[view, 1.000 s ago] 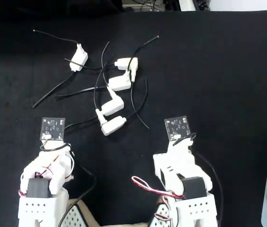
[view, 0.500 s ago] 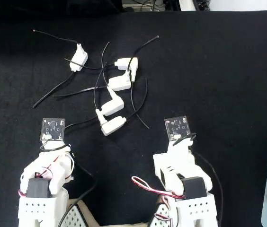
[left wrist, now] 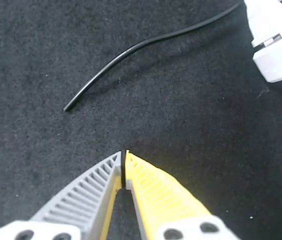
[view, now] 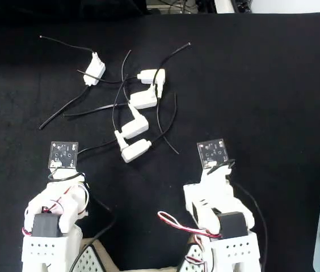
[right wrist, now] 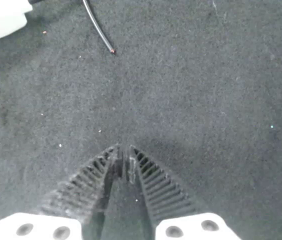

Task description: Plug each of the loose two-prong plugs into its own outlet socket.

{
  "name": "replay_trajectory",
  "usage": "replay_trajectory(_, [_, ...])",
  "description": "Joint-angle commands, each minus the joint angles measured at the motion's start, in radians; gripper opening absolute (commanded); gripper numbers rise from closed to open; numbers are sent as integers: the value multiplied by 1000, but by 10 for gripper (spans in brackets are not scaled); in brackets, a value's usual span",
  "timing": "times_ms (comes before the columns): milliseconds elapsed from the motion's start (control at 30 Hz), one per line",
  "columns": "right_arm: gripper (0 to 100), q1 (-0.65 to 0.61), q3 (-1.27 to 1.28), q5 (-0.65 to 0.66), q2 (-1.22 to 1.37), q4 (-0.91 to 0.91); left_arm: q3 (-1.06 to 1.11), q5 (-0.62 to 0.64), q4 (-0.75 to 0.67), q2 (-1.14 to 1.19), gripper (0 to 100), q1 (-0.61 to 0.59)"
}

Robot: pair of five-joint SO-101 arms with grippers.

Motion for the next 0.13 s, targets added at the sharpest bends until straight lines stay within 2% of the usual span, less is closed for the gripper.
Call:
replay_trajectory(0, [13,5,-4,-2,-76,6,19,0,5,-6,30,7])
replay_trajectory(100, [13,5,-4,-2,-76,6,19,0,5,-6,30,7])
